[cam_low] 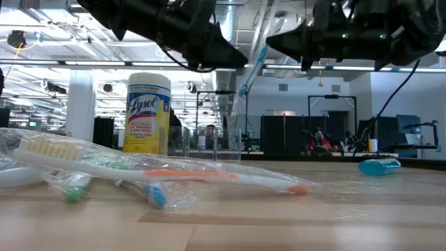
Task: Pick & Place toothbrushing station
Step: Put the blue toothbrush into the transparent organizer
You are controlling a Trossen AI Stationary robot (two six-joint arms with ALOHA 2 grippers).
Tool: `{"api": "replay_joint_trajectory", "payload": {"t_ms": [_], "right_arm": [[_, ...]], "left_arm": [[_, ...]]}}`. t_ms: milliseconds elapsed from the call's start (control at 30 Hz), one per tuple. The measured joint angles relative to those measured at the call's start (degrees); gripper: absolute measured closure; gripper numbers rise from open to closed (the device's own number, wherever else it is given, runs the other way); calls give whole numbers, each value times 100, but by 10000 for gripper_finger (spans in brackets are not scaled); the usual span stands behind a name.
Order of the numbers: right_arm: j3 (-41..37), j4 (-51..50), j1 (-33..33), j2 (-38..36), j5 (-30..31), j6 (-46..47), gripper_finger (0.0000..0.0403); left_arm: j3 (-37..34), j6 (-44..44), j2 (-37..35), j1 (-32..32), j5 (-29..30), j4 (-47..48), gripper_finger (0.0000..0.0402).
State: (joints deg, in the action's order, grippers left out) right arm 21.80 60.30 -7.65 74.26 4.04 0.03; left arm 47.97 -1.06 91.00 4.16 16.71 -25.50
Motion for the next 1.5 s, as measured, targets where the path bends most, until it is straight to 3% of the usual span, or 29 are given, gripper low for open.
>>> {"api": "replay_joint_trajectory", "payload": {"t_ms": [300,833,1500], "right_arm": [[711,-1047,-589,220,-294,0,401],[1790,-1041,-1303,1712,-1151,151,401],[1947,-1538,-1640,1987,-1411,122,401]], "left_arm": [[0,2,2,9,-125,23,315],[0,48,9,35,-149,146,315],[0,50,11,31,-140,261,315]]}}
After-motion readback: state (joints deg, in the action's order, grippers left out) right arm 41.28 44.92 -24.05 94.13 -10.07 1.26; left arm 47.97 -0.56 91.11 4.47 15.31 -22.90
